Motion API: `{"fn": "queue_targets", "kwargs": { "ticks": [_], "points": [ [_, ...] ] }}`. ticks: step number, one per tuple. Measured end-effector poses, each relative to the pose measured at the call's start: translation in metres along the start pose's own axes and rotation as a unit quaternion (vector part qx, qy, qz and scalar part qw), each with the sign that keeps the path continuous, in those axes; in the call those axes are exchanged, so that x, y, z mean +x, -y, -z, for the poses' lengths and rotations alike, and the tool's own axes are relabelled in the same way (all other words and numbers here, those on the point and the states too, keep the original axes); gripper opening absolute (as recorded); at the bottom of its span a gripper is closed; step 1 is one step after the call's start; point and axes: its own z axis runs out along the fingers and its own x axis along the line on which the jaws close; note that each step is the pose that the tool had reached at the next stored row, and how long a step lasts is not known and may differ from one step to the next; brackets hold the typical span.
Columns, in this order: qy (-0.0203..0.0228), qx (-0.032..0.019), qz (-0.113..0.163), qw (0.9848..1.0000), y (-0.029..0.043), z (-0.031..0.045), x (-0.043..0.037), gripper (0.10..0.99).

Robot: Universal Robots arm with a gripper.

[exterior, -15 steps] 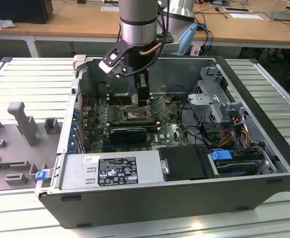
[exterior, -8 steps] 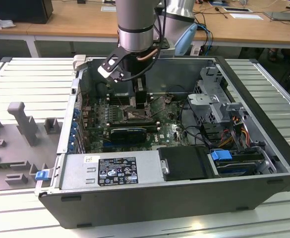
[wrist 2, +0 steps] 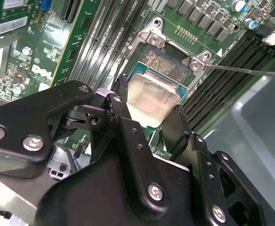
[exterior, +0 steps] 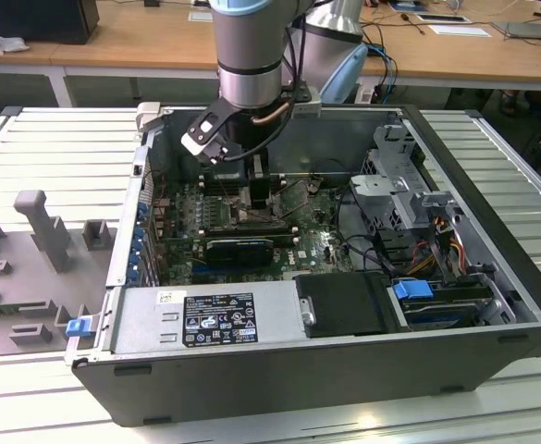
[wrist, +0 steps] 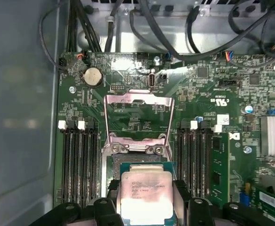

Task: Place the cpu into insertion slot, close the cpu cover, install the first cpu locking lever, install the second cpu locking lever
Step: 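Place the cpu into insertion slot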

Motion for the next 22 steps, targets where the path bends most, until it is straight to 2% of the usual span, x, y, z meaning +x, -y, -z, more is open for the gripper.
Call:
{"fn": "queue_targets", "kwargs": {
  "ticks": [4, 9, 11, 14, 18, 19, 20, 22],
  "points": [
    [0.0007, -0.0002, -0.007, 1.0000, 0.0025, -0.0166, 0.0045, 0.529],
    [0.0007, -0.0002, -0.008, 1.0000, 0.0037, -0.0304, 0.0066, 0.529],
    [0.0007, -0.0001, -0.008, 1.0000, 0.0039, -0.0335, 0.0074, 0.529],
    [0.0006, 0.0000, -0.008, 1.0000, 0.0042, -0.0363, 0.0078, 0.529],
    [0.0007, -0.0001, -0.008, 1.0000, 0.0042, -0.0364, 0.0078, 0.529],
    [0.0007, -0.0001, -0.008, 1.0000, 0.0042, -0.0365, 0.0078, 0.541],
    [0.0007, -0.0001, -0.008, 1.0000, 0.0042, -0.0366, 0.0078, 0.604],
    [0.0007, -0.0001, -0.008, 1.0000, 0.0040, -0.0339, 0.0078, 0.604]
  ]
}}
